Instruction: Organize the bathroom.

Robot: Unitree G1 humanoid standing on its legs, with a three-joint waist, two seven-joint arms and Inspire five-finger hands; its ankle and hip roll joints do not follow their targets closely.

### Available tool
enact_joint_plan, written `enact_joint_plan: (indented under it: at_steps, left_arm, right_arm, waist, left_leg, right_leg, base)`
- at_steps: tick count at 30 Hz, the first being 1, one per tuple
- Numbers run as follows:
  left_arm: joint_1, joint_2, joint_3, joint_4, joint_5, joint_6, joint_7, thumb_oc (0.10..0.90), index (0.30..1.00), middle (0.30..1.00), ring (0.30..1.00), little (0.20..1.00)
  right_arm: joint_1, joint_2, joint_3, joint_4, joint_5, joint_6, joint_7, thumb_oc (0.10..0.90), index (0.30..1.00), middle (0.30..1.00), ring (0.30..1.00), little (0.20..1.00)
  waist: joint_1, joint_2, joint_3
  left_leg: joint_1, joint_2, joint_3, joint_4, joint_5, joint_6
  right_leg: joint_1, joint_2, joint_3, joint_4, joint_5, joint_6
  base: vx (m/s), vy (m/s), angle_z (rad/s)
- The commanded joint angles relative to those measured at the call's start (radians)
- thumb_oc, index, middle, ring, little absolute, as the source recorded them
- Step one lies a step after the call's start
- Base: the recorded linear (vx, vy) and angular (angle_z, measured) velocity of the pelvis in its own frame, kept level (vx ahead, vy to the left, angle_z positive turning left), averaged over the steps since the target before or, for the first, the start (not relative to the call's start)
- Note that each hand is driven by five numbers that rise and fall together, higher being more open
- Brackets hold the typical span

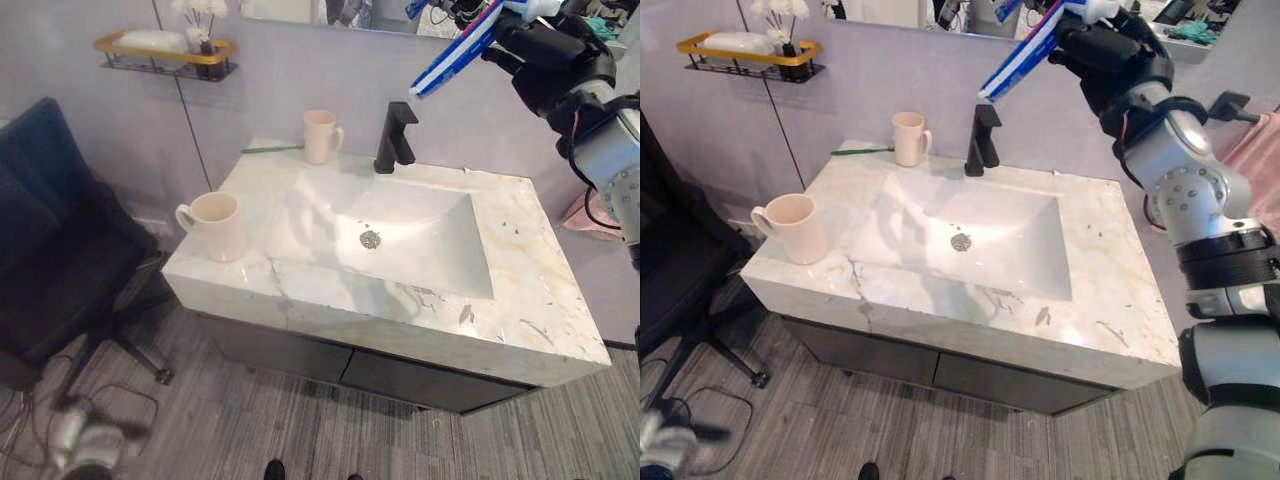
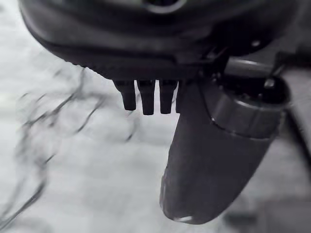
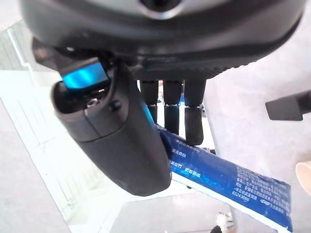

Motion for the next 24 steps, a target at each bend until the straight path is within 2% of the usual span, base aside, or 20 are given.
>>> enact_joint_plan:
  at_steps: [1, 4, 6, 14, 15, 16, 17, 19, 20, 21, 24]
  left_arm:
    - [0.096, -0.015, -0.059, 0.146, -0.015, 0.099, -0.229, 0.8, 0.9, 0.9, 0.9, 0.9]
    - [0.116, -0.054, -0.067, 0.188, -0.049, 0.151, -0.248, 0.8, 0.9, 0.9, 0.9, 0.9]
    - [0.14, -0.077, -0.069, 0.223, -0.036, 0.16, -0.249, 0.8, 0.9, 0.9, 0.9, 0.9]
    - [0.152, -0.075, -0.038, 0.233, -0.016, 0.127, -0.222, 0.8, 0.9, 0.9, 0.9, 0.9]
    - [0.15, -0.076, -0.039, 0.23, 0.018, 0.119, -0.222, 0.8, 0.9, 0.9, 0.9, 0.9]
    - [0.148, -0.076, -0.041, 0.224, 0.069, 0.109, -0.228, 0.8, 0.9, 0.9, 0.9, 0.9]
    - [0.145, -0.074, -0.049, 0.214, 0.096, 0.105, -0.228, 0.8, 0.9, 0.9, 0.9, 0.9]
    - [0.14, -0.069, -0.062, 0.199, 0.106, 0.098, -0.234, 0.8, 0.9, 0.9, 0.9, 0.9]
    - [0.13, -0.067, -0.068, 0.188, 0.099, 0.098, -0.234, 0.8, 0.9, 0.9, 0.9, 0.9]
    - [0.119, -0.067, -0.07, 0.178, 0.101, 0.106, -0.233, 0.8, 0.9, 0.9, 0.9, 0.9]
    - [0.102, -0.065, -0.09, 0.166, 0.125, 0.122, -0.242, 0.8, 0.9, 0.9, 0.9, 0.9]
  right_arm:
    - [-0.172, 0.001, -0.033, 0.038, 0.024, -0.128, 0.063, 0.4, 0.3, 0.3, 0.3, 0.3]
    - [-0.203, 0.014, -0.023, 0.019, 0.034, -0.12, 0.037, 0.4, 0.3, 0.3, 0.3, 0.3]
    - [-0.228, 0.025, -0.015, -0.009, 0.023, -0.112, 0.0, 0.4, 0.3, 0.3, 0.3, 0.3]
    - [-0.279, 0.02, -0.01, -0.04, -0.011, -0.065, -0.042, 0.4, 0.3, 0.3, 0.3, 0.3]
    - [-0.286, 0.009, -0.006, -0.041, -0.017, -0.068, -0.052, 0.4, 0.3, 0.3, 0.3, 0.3]
    - [-0.298, -0.012, 0.001, -0.041, -0.019, -0.07, -0.07, 0.4, 0.3, 0.3, 0.3, 0.3]
    - [-0.305, -0.025, 0.005, -0.036, -0.023, -0.075, -0.074, 0.4, 0.3, 0.3, 0.3, 0.3]
    - [-0.307, -0.043, 0.006, -0.02, -0.014, -0.089, -0.051, 0.4, 0.3, 0.3, 0.3, 0.3]
    - [-0.303, -0.052, 0.002, -0.025, -0.009, -0.096, -0.045, 0.4, 0.3, 0.3, 0.3, 0.3]
    - [-0.301, -0.058, -0.003, -0.037, -0.012, -0.089, -0.053, 0.4, 0.3, 0.3, 0.3, 0.3]
    - [-0.295, -0.071, -0.022, -0.034, -0.026, -0.077, -0.043, 0.4, 0.3, 0.3, 0.3, 0.3]
  waist:
    - [-0.017, -0.023, -0.151]
    - [-0.025, -0.027, -0.152]
    - [-0.025, -0.037, -0.15]
    - [-0.023, -0.057, -0.147]
    - [-0.028, -0.061, -0.145]
    - [-0.041, -0.07, -0.138]
    - [-0.047, -0.077, -0.137]
    - [-0.048, -0.098, -0.123]
    - [-0.047, -0.103, -0.117]
    - [-0.05, -0.107, -0.119]
    - [-0.065, -0.102, -0.134]
  left_leg:
    - [0.021, -0.03, 0.123, 0.087, -0.126, 0.029]
    - [0.026, -0.026, 0.13, 0.085, -0.13, 0.029]
    - [0.021, -0.017, 0.138, 0.097, -0.133, 0.027]
    - [0.005, 0.043, 0.159, 0.1, -0.104, 0.004]
    - [-0.007, 0.059, 0.198, 0.122, -0.102, -0.004]
    - [-0.031, 0.083, 0.281, 0.207, -0.122, -0.014]
    - [-0.053, 0.098, 0.3, 0.286, -0.162, -0.016]
    - [-0.106, 0.116, 0.302, 0.492, -0.247, 0.007]
    - [-0.136, 0.138, 0.307, 0.597, -0.267, 0.019]
    - [-0.137, 0.151, 0.318, 0.637, -0.274, 0.028]
    - [-0.088, 0.148, 0.344, 0.59, -0.295, 0.039]
  right_leg:
    - [-0.051, 0.024, 0.094, 0.104, -0.078, 0.061]
    - [-0.049, 0.028, 0.103, 0.106, -0.084, 0.057]
    - [-0.047, 0.03, 0.103, 0.114, -0.093, 0.051]
    - [-0.042, 0.046, 0.062, 0.155, -0.131, 0.031]
    - [-0.041, 0.044, 0.04, 0.162, -0.137, 0.028]
    - [-0.037, 0.035, 0.012, 0.173, -0.147, 0.022]
    - [-0.035, 0.029, 0.007, 0.189, -0.161, 0.014]
    - [-0.037, 0.015, -0.007, 0.224, -0.173, -0.005]
    - [-0.041, 0.019, -0.023, 0.233, -0.171, -0.016]
    - [-0.043, 0.023, -0.036, 0.232, -0.163, -0.019]
    - [-0.048, 0.025, -0.062, 0.213, -0.143, -0.004]
  base:
    - [0.04, 0.024, -0.1]
    - [0.02, -0.009, -0.15]
    - [0.0, -0.06, -0.11]
    - [-0.01, -0.067, 0.02]
    - [-0.07, -0.058, 0.12]
    - [-0.06, -0.043, 0.42]
    - [-0.06, -0.034, 0.62]
    - [-0.09, -0.03, 0.83]
    - [-0.11, -0.03, 0.71]
    - [-0.07, -0.002, 0.43]
    - [-0.01, 0.105, 0.55]
